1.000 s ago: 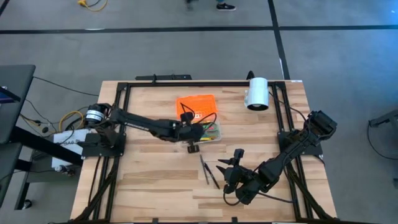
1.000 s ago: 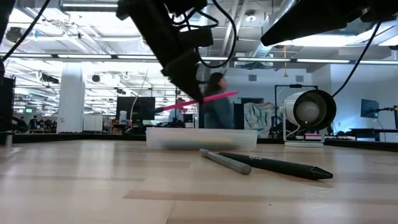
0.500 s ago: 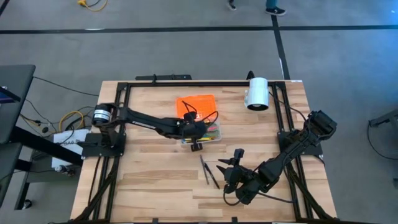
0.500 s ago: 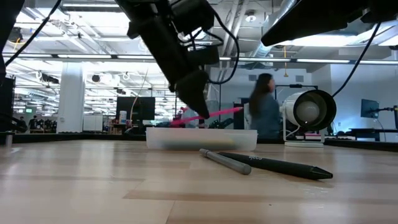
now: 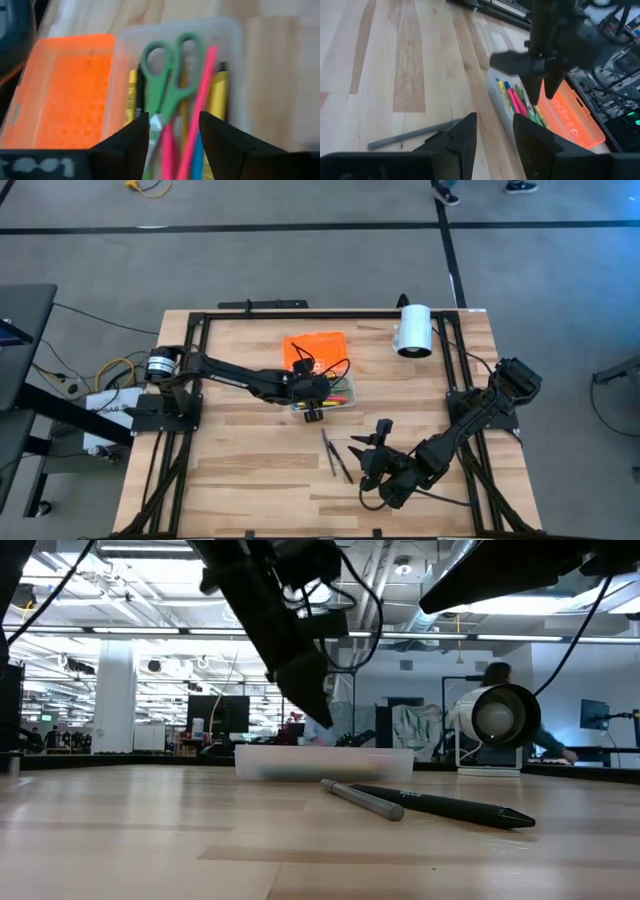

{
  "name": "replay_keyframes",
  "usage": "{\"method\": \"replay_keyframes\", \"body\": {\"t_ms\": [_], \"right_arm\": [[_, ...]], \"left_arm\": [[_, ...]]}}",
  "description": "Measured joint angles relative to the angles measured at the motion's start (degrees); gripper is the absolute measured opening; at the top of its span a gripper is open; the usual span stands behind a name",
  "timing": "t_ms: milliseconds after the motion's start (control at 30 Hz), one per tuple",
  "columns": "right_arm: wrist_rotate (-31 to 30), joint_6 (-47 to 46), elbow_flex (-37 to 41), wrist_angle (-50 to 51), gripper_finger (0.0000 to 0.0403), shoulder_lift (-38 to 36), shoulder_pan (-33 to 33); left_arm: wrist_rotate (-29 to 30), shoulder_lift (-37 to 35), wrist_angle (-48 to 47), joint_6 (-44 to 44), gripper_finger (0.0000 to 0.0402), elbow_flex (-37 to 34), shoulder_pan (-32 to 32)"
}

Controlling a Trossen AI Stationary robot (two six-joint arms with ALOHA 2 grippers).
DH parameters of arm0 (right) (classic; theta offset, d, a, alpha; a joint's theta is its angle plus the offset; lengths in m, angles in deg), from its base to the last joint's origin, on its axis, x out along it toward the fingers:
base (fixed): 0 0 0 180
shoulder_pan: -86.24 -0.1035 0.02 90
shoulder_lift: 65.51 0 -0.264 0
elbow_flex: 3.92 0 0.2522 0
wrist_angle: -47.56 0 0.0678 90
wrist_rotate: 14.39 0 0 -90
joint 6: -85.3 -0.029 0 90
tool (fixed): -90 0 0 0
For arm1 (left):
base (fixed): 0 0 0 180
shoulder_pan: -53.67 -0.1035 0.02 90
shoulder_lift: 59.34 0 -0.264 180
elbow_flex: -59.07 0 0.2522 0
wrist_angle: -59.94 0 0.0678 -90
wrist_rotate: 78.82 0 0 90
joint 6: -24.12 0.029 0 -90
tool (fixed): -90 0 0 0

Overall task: Pick & place school supplies into a supply box
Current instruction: Put the black pen into the supply box

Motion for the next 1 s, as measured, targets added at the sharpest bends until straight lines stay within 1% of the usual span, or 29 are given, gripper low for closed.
{"method": "replay_keyframes", "body": {"t_ms": [100, 233, 300, 367, 533, 700, 867, 967, 1000], "right_arm": [[0.03, -0.09, 0.0, -0.3, 0.0122, 0.0, 0.35], [0.79, -2.63, 0.0, -0.41, 0.0122, 0.0, 1.72], [3.06, -4.12, 0.0, -0.55, 0.0122, 0.0, 2.86], [6.22, -4.91, 0.0, -1.09, 0.0122, 0.0, 4.12], [13.84, -6.05, 0.0, -3.85, 0.0122, 0.04, 7.24], [19.08, -5.7, 0.02, -7.56, 0.0122, 2.65, 8.2], [20.76, -7.55, -0.01, -8.8, 0.0122, 4.51, 8.2], [20.74, -11.62, 0.02, -8.68, 0.0122, 4.76, 8.13], [20.71, -13.23, 0.02, -8.79, 0.0122, 4.76, 8.13]], "left_arm": [[-0.64, -2.59, -1.62, 0.0, 0.0166, 0.0, 2.6], [0.34, -6.06, -4.67, -0.3, 0.0162, 0.0, 8.74], [1.84, -7.44, -6.01, -0.88, 0.0159, 0.0, 12.65], [4.54, -8.4, -7.5, -2.2, 0.0158, 0.0, 17.09], [15.23, -8.55, -10.62, -7.49, 0.0158, -0.68, 29.37], [26.75, -8.51, -9.96, -15.47, 0.0158, -5.84, 40.97], [37.69, -8.51, -5.64, -23.17, 0.0157, -12.22, 50.42], [44.05, -8.51, -4.63, -24.44, 0.0157, -14.86, 54.13], [45.29, -8.51, -4.59, -24.44, 0.0157, -15.24, 54.76]]}}
